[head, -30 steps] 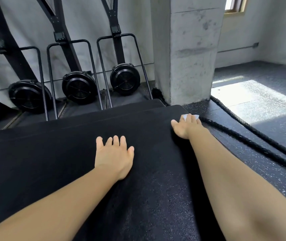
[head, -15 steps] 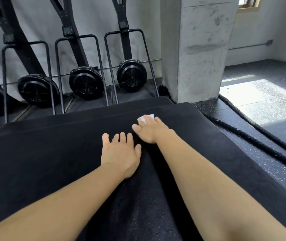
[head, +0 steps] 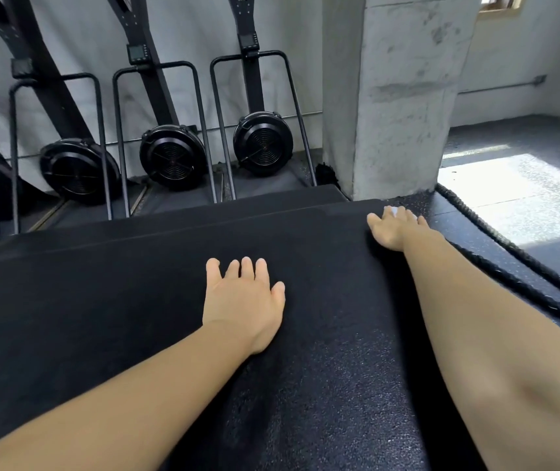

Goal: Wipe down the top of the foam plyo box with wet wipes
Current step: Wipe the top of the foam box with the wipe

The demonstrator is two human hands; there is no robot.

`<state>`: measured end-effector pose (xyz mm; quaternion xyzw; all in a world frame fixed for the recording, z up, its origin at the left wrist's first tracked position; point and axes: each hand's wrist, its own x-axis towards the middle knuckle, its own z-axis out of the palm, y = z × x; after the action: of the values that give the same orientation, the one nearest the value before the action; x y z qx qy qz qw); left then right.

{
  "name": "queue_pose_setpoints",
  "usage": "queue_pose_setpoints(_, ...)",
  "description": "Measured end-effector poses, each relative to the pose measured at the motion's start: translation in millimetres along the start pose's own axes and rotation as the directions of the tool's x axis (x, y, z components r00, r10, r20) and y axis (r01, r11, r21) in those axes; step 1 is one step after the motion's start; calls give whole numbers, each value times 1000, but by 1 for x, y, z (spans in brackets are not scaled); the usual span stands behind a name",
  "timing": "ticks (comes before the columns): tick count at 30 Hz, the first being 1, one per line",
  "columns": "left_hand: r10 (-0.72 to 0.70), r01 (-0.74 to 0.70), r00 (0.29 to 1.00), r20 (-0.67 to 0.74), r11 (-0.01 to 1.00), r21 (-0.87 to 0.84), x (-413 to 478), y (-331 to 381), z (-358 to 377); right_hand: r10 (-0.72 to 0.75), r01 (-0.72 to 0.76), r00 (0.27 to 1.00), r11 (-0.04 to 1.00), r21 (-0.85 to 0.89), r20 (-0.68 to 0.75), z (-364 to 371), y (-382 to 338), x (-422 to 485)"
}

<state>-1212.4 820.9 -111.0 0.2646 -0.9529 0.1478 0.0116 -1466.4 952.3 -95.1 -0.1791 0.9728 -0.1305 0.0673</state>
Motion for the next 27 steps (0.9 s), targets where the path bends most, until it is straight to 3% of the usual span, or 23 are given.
queue_pose_setpoints(5, 10, -10, 1000, -2, 1000, -15, 0, 0, 0, -15, 16, 1000, 998, -59, 16, 3, -27, -17)
queue_pose_setpoints(9, 9, -9, 1000, -28, 1000, -10, -1, 1, -1, -222, 222, 975, 975, -24, 1, 21, -80, -42)
queue_pose_setpoints(12, 2, -2, 1000, -25, 1000, -20, 0, 2, -3, -390, 386, 916, 921, 55, 90, 39, -126, -60)
queue_pose_setpoints(15, 1, -2, 999, -36, 999, -32, 0, 1, -4, -462, 435, 866, 885, 168, 193, 45, -148, -65)
queue_pose_setpoints(17, -6, 5, 1000, -27, 1000, -21, 0, 1, -4, -443, 403, 871, 892, 206, 213, 44, -145, -58)
queue_pose_setpoints(22, 5, -5, 1000, -3, 1000, -4, 1, 0, -3, -315, 304, 947, 943, 134, 63, 25, -102, -22)
queue_pose_setpoints(27, 21, -21, 1000, 5, 1000, 19, 0, 0, -4, -143, 142, 990, 989, 45, 18, 7, -41, 20)
